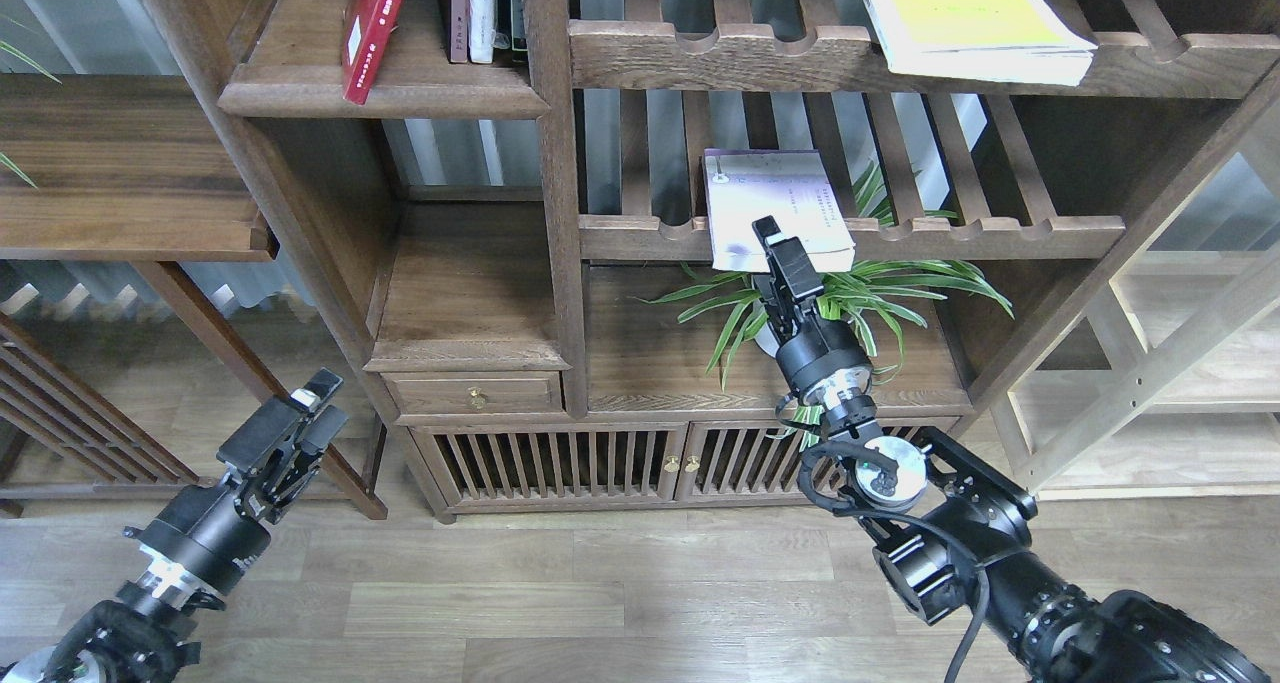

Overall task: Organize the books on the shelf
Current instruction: 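Reach the right gripper up to the white book's lower edge, then grip the white book and tilt it out of the shelf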

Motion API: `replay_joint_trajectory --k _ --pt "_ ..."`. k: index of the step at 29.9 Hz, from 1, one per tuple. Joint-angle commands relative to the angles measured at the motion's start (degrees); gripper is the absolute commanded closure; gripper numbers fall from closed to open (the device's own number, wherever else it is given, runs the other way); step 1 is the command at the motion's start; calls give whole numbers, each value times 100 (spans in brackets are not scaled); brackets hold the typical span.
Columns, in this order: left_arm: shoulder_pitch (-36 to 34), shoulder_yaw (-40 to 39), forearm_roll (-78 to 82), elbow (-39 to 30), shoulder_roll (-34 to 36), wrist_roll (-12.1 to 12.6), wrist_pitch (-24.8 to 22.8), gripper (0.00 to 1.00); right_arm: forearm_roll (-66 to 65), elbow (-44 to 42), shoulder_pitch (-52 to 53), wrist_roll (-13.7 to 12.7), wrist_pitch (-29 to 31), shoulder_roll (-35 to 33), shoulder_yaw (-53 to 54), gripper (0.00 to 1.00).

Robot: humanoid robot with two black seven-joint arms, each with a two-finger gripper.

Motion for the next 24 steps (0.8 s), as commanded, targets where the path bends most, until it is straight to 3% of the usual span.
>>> replay_joint_trajectory --k 1,14,24 --pt "0 0 8 0 0 0 0 20 0 -1 45 2 -147 0 -13 1" --pt "9 -9 8 -9 9 0 0 20 -9 -466 546 11 -402 0 -13 1" --pt "0 -9 8 9 9 0 0 20 44 -493 608 2 -1035 0 -21 5"
